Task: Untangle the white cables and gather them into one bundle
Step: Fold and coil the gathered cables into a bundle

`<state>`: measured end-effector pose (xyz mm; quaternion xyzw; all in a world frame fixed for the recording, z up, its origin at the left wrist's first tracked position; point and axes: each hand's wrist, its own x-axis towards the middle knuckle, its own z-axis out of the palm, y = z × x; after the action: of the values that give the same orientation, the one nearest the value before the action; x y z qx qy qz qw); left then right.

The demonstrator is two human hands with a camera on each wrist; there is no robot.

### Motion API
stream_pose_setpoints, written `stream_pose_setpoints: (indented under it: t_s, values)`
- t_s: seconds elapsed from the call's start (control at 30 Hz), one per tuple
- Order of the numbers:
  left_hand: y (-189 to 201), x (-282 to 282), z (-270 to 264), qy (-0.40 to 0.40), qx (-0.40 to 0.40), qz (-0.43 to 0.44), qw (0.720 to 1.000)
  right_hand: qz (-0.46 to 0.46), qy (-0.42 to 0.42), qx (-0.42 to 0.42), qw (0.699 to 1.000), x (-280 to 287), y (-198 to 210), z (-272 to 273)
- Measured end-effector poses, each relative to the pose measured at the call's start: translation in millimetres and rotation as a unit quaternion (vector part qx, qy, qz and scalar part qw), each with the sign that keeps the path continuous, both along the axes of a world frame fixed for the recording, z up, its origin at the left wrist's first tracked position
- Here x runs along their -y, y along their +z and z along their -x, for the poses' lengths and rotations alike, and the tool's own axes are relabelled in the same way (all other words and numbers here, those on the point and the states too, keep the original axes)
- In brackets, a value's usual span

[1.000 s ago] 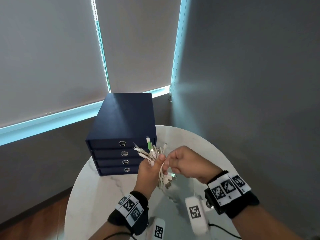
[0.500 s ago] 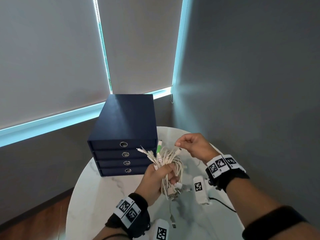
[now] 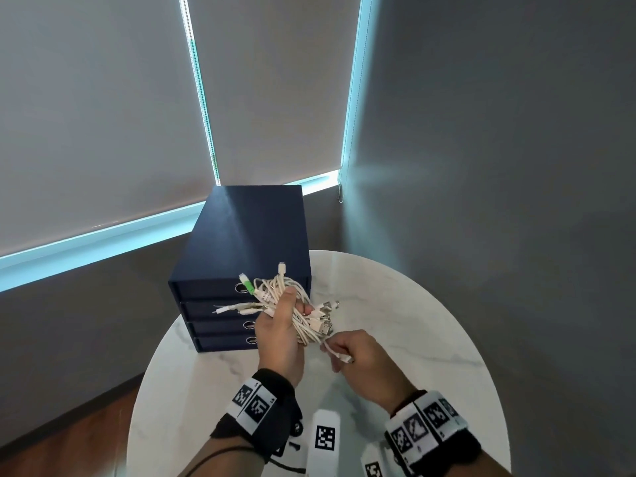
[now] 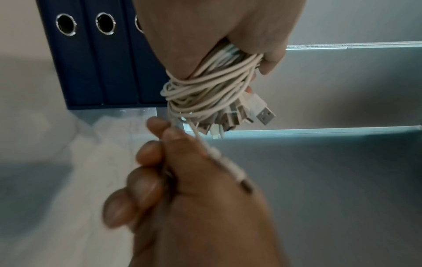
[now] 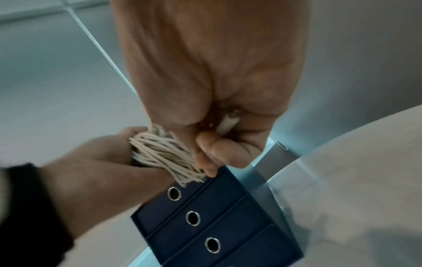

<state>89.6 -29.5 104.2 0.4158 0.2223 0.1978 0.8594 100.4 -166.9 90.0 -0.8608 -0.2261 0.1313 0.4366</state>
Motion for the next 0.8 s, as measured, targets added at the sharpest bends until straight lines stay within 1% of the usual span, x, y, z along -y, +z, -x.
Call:
stream_pose_setpoints:
  t_s: [0.03,0.13,0.2,0.27,0.33,0.37,0.43,0.5,0.57,0.63,0.7,0.73,0.77,0.8]
  values:
    - [-3,0,0,0.010,-0.006,-0.012,1.000,-0.006,-0.015,-0.004,1.000,-2,3,2]
    - [-9,-2,1,0.023,-0.017,-0.031,0.999,-0.079,-0.094,-0.035,0.992,-11,8,10]
    - [-10,-1,1,0.026,-0.017,-0.028,0.999,-0.101,-0.114,-0.012,0.988,-15,7,11]
    - [-12,-2,2,0.035,-0.023,-0.027,0.999,-0.104,-0.103,0.007,0.989,-18,7,12]
    - [-11,-3,1,0.048,-0.031,-0.018,0.998,-0.126,-0.070,0.011,0.990,-18,6,16]
    - [-10,-4,1,0.054,-0.036,-0.008,0.998,-0.134,-0.048,0.024,0.989,-17,6,18]
    - [-8,-6,1,0.054,-0.041,0.018,0.998,-0.136,-0.023,0.079,0.987,-18,4,20]
    - [-8,-4,2,0.037,-0.037,0.038,0.998,-0.125,-0.019,0.134,0.983,-20,3,18]
    - [-11,-2,3,0.008,-0.026,0.046,0.999,-0.094,-0.017,0.190,0.977,-21,5,13]
    - [-16,0,5,-0.020,-0.015,0.048,0.999,-0.031,-0.012,0.257,0.966,-20,10,7]
    - [-21,-1,8,-0.055,-0.004,0.047,0.997,0.060,0.007,0.332,0.941,-19,16,2]
    - [-23,-2,10,-0.074,0.003,0.045,0.996,0.088,0.018,0.361,0.928,-17,19,-1]
    - [-26,-3,12,-0.096,0.012,0.045,0.994,0.091,0.025,0.371,0.924,-16,21,-3]
    - [-30,-5,14,-0.121,0.025,0.045,0.991,0.075,0.028,0.361,0.929,-14,22,-6]
